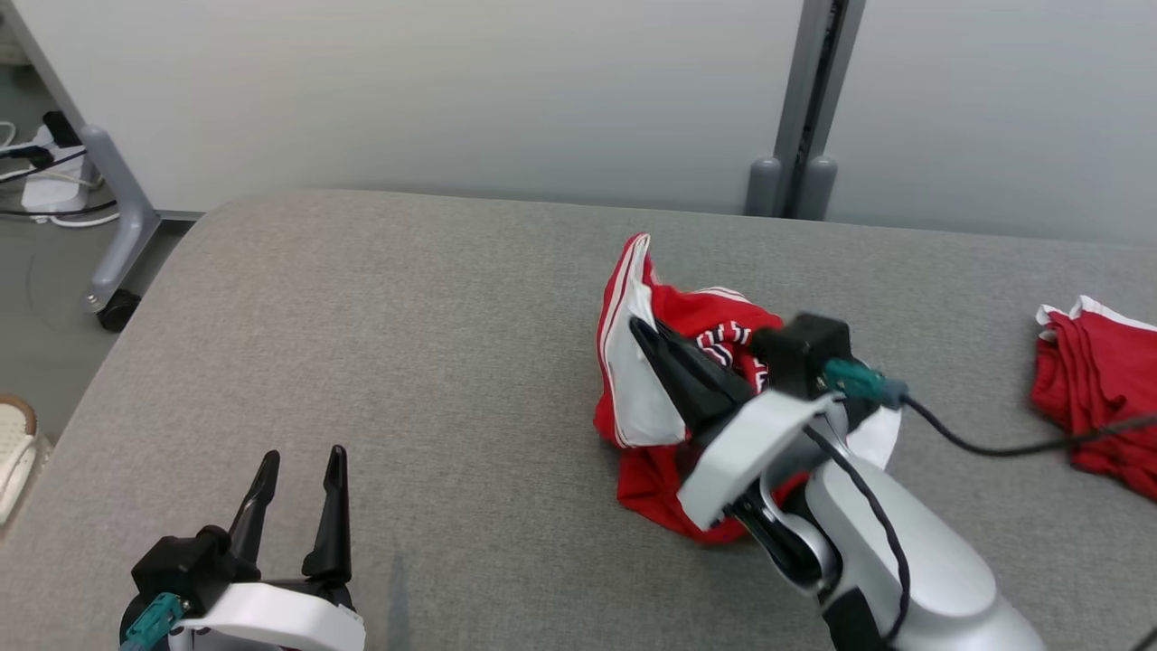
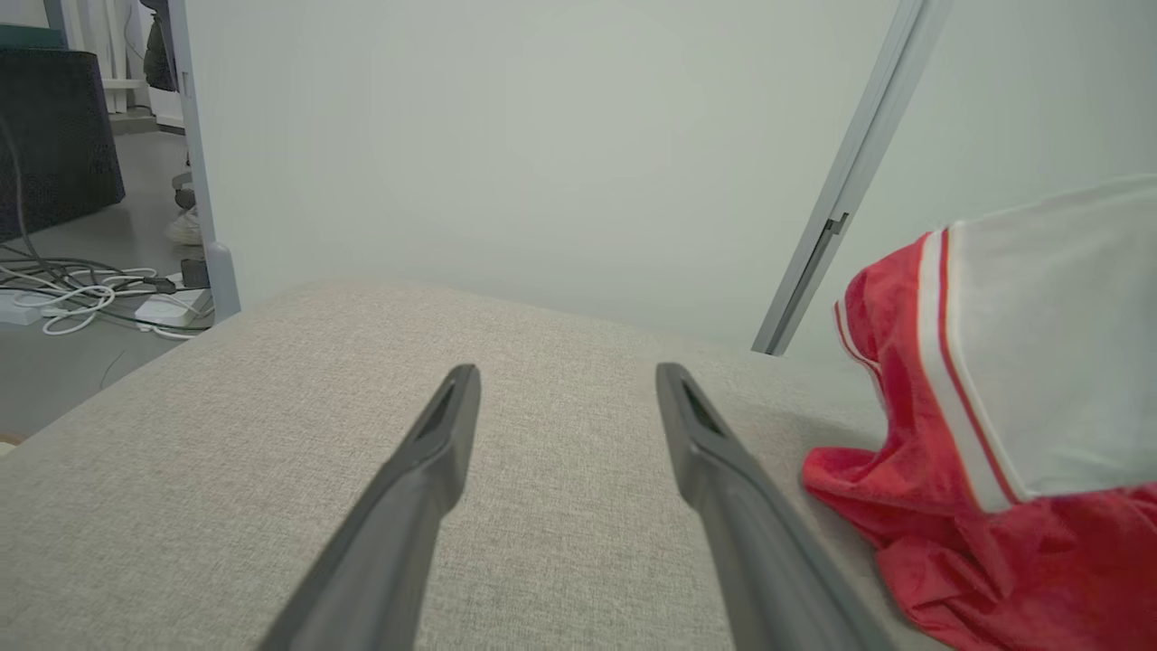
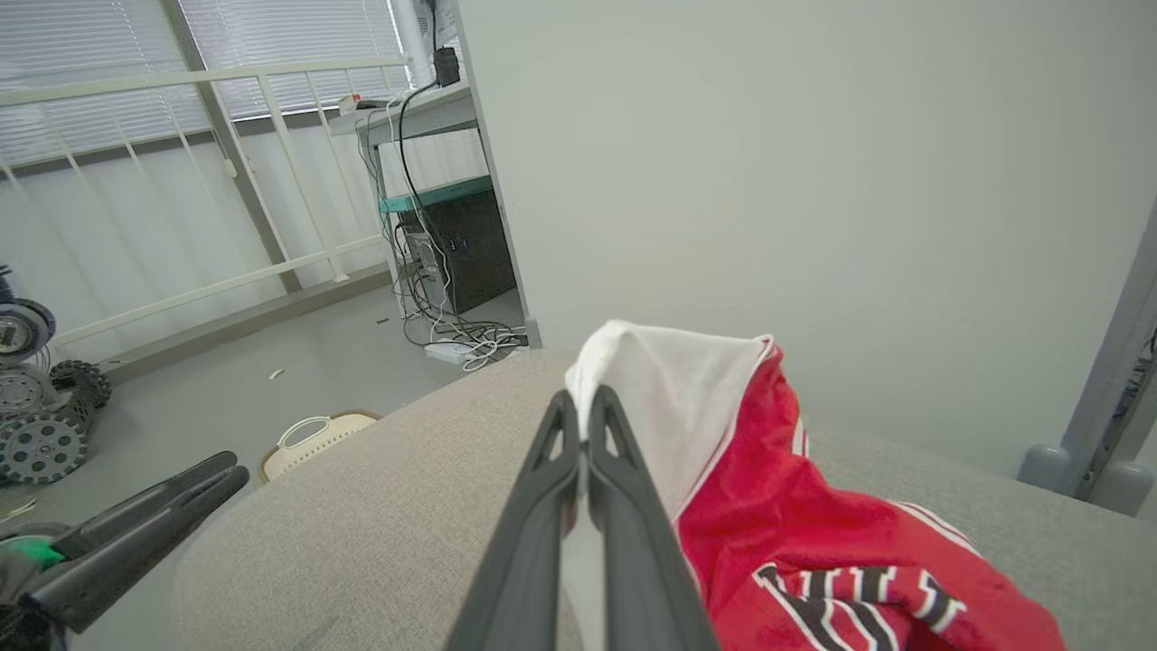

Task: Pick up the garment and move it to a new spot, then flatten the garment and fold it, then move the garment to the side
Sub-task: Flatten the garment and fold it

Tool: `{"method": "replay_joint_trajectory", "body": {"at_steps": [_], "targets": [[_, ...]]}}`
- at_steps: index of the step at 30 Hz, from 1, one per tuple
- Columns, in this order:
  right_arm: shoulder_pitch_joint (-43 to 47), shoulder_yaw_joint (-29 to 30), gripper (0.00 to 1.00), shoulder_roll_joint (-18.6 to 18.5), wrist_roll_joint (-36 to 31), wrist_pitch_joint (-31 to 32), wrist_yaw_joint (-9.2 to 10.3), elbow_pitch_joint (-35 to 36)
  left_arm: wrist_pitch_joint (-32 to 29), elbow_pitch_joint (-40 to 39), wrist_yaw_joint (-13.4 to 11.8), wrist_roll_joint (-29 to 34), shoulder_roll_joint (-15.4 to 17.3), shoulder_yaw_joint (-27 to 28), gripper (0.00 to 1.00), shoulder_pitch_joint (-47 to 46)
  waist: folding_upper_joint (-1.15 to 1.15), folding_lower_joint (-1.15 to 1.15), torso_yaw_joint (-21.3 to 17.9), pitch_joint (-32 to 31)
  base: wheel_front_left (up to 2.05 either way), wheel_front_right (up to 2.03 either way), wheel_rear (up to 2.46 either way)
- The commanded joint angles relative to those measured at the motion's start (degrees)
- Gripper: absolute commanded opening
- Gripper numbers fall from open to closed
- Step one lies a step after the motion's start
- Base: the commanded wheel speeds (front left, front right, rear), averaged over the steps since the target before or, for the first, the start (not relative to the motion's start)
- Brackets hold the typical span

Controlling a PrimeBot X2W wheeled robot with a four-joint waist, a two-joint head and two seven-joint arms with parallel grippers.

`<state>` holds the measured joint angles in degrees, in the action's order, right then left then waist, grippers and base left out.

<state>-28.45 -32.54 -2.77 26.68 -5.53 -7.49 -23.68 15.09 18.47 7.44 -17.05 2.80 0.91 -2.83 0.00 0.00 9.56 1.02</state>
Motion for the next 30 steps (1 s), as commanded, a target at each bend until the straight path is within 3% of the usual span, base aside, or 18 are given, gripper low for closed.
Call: {"method": "replay_joint_trajectory", "body": {"at_steps": [1,8,18,25,30], "targets": [[-3.2,-1.79,0.0,-0.3,2.42,0.19,-0.01,-1.08,0.07,0.15,0.08,-0.43,0.21,-0.33,1.0,-1.21,0.0,0.0,1.15,-0.06,0.0,0.0,0.0],[-15.63,-8.11,0.0,-0.28,9.9,-3.11,-0.01,-8.37,0.07,0.55,-0.06,-1.67,0.21,-1.83,1.0,-1.57,0.0,0.0,4.44,0.6,0.0,0.0,0.0],[-28.73,-12.91,0.0,-0.26,15.15,-8.55,-0.01,-13.33,0.07,0.77,-0.15,-2.23,0.2,-2.33,1.0,-2.66,0.0,0.0,4.89,1.73,0.0,0.0,0.0],[-33.71,-10.92,0.0,-0.27,14.95,-9.81,-0.01,-14.3,0.07,0.77,-0.29,-2.5,0.21,-2.67,1.0,-2.27,0.0,0.0,3.73,1.81,0.0,0.0,0.0],[-30.45,-6.31,0.0,-1.84,10.69,-9.78,-0.01,-12.49,0.07,0.83,-0.38,-2.29,0.2,-2.5,1.0,-1.42,0.0,0.0,1.94,1.59,0.0,0.0,0.0]]}}
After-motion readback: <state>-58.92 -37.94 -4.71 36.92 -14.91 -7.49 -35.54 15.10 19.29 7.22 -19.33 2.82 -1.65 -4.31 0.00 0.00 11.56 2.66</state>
